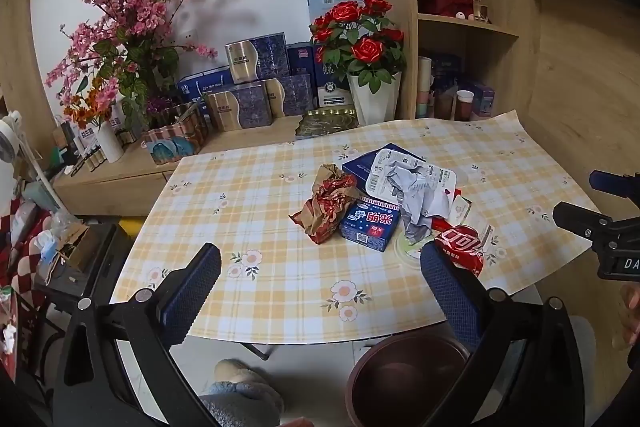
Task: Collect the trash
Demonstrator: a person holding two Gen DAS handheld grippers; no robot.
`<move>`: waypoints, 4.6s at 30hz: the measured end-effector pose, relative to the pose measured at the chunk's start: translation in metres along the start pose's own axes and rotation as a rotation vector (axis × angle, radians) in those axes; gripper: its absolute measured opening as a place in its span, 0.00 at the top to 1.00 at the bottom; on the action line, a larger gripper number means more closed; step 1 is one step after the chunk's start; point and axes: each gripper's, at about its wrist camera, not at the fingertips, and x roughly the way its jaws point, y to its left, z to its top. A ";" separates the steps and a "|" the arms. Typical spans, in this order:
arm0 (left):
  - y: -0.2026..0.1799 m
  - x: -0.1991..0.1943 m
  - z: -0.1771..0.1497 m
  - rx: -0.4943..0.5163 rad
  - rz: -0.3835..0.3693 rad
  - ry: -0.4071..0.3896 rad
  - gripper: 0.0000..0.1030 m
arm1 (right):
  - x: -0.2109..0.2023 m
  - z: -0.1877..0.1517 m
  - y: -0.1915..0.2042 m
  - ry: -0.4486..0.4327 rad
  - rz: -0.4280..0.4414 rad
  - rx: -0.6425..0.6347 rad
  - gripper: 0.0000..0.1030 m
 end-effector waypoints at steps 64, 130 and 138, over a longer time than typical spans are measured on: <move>0.009 0.006 -0.010 0.006 0.002 0.034 0.05 | 0.005 -0.003 0.004 0.020 -0.007 -0.008 0.05; 0.072 0.154 -0.031 -0.220 -0.140 0.239 0.12 | 0.266 0.046 0.033 0.168 0.016 -0.201 0.51; 0.029 0.207 0.004 -0.091 -0.144 0.141 0.16 | 0.217 0.038 0.005 -0.017 0.056 -0.005 0.51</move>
